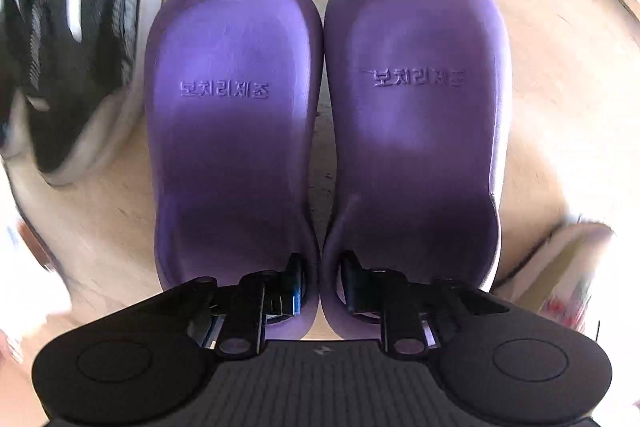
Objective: Organize scattered shoes
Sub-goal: 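Grasp both purple slides at the heels with the right gripper and lift, then set the purple slides on the shelf beside the black sneakers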
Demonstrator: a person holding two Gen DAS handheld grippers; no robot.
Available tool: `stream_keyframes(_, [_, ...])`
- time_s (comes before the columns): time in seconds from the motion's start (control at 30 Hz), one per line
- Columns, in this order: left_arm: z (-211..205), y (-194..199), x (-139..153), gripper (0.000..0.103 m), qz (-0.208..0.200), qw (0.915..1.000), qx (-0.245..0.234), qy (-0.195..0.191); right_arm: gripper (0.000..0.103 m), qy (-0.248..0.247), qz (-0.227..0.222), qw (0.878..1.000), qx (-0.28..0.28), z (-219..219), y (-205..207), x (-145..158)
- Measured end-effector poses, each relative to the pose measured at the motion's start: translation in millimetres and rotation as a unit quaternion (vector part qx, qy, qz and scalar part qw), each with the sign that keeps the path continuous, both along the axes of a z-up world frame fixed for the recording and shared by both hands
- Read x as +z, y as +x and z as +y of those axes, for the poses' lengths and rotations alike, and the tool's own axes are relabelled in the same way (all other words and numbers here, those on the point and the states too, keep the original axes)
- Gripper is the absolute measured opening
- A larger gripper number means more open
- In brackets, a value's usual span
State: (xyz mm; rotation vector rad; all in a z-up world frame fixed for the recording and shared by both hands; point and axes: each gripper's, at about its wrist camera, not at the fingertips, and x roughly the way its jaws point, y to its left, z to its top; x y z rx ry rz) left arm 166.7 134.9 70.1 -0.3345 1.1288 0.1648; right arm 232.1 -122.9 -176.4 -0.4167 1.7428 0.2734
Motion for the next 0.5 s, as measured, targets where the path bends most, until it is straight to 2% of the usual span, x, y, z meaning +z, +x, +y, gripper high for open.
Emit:
stream_keyframes(0.03, [3,-1,3,0.088,-0.004,1.0000,0.007,0.002,0.020,0.009,-0.012,1.000,-0.014,-4,-2,9])
stream_keyframes(0.13, [15,-7,14,0.088,-0.023,0.9991,0.035,0.004,0.020,0.055,-0.073,0.993,-0.069,-20,-15,63])
stream_keyframes(0.2, [25,-14,25,0.088,-0.039,0.9975,0.059,0.001,0.020,0.103,-0.121,0.983,-0.091,-26,-30,119])
stream_keyframes(0.23, [30,-18,30,0.088,-0.047,0.9965,0.069,-0.002,0.020,0.111,-0.130,0.981,-0.092,-27,-33,130])
stream_keyframes(0.3, [42,-27,42,0.088,-0.068,0.9935,0.090,-0.011,0.020,0.142,-0.174,0.971,-0.080,-25,-45,180])
stream_keyframes(0.33, [45,-29,45,0.088,-0.073,0.9927,0.095,-0.012,0.020,0.150,-0.187,0.968,-0.075,-24,-48,195])
stream_keyframes(0.4, [52,-36,52,0.088,-0.087,0.9902,0.108,-0.015,0.020,0.178,-0.234,0.954,-0.054,-14,-54,253])
stream_keyframes(0.5, [62,-45,57,0.088,-0.096,0.9872,0.126,-0.019,0.020,0.182,-0.267,0.946,-0.027,0,-40,291])
